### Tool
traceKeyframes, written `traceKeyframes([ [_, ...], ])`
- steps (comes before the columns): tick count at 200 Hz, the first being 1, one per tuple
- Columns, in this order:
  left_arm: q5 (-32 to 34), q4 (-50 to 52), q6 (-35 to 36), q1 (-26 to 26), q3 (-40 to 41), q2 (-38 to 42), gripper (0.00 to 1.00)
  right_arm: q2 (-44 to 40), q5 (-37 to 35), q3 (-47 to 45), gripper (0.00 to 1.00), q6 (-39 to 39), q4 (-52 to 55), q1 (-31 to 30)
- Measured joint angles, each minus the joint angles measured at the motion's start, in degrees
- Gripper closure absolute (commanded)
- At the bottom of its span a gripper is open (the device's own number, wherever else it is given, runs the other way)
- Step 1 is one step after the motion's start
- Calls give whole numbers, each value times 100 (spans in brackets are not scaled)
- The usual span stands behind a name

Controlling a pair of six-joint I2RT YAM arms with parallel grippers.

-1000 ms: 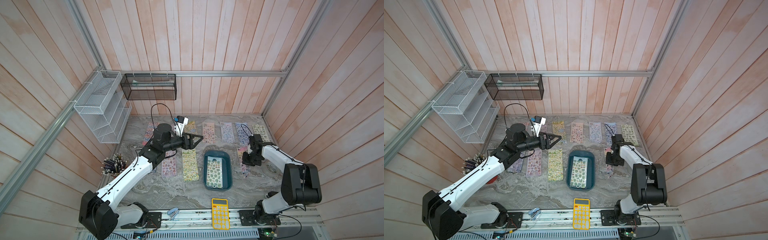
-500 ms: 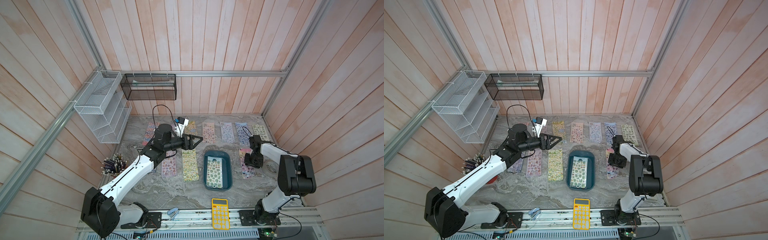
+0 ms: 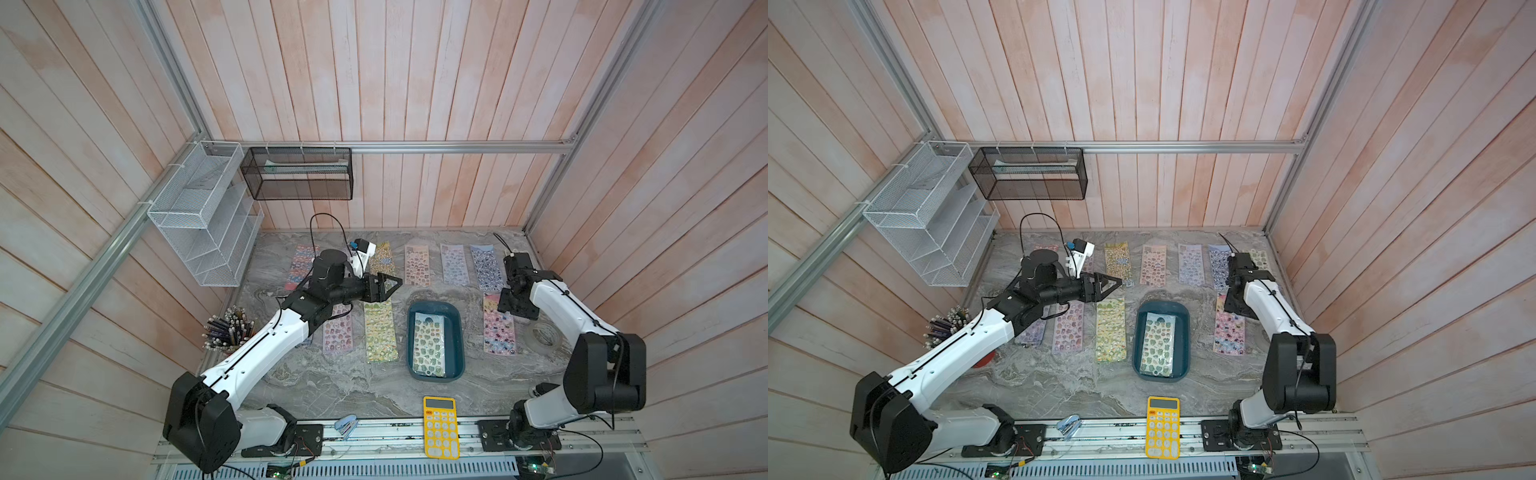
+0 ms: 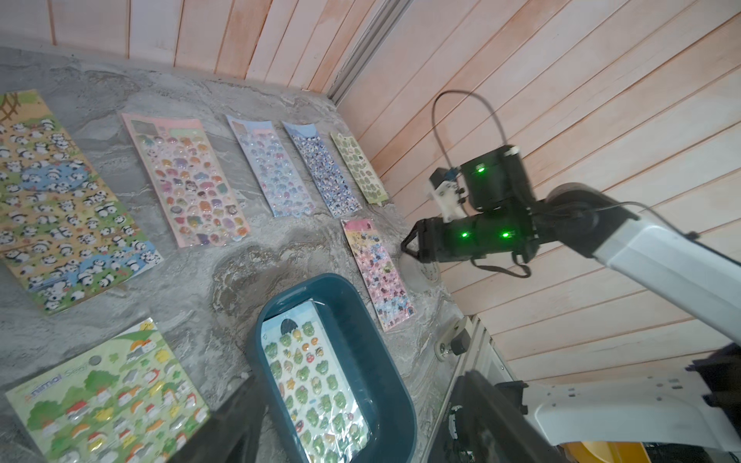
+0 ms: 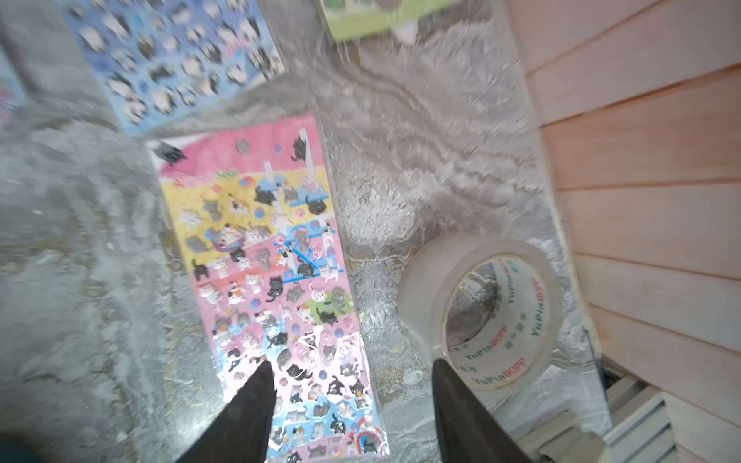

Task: Take the stickers out of the storage box
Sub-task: Place the sticker at the center of the board, then pick up the sticker from the storage box.

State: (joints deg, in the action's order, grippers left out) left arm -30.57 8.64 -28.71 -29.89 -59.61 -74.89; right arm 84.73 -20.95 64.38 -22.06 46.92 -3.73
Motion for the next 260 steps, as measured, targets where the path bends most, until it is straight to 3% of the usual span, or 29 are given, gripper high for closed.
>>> traceKeyframes([
  [16, 125, 125, 9, -2, 96, 0, 20, -328, -31, 61, 37, -37, -7, -282],
  [56, 577, 514, 13, -170, 219, -208, 21, -903, 756, -229, 42, -229, -417, -1333],
  [95, 1012, 750, 20, -756, 236, -625, 24, -905, 1248, -776, 42, -640, -922, -2594],
  [127, 1193, 793, -98, -929, 245, -909, 26, -586, 1513, -1110, 41, -1001, -1427, -3403],
  [193, 1458, 767, -308, -1460, 245, -1563, 26, 334, 1217, -1349, 28, -1561, -1589, -3657],
  [260, 1580, 667, -518, -1482, 245, -1943, 35, 874, 1038, -1335, 26, -1864, -1908, -3663],
])
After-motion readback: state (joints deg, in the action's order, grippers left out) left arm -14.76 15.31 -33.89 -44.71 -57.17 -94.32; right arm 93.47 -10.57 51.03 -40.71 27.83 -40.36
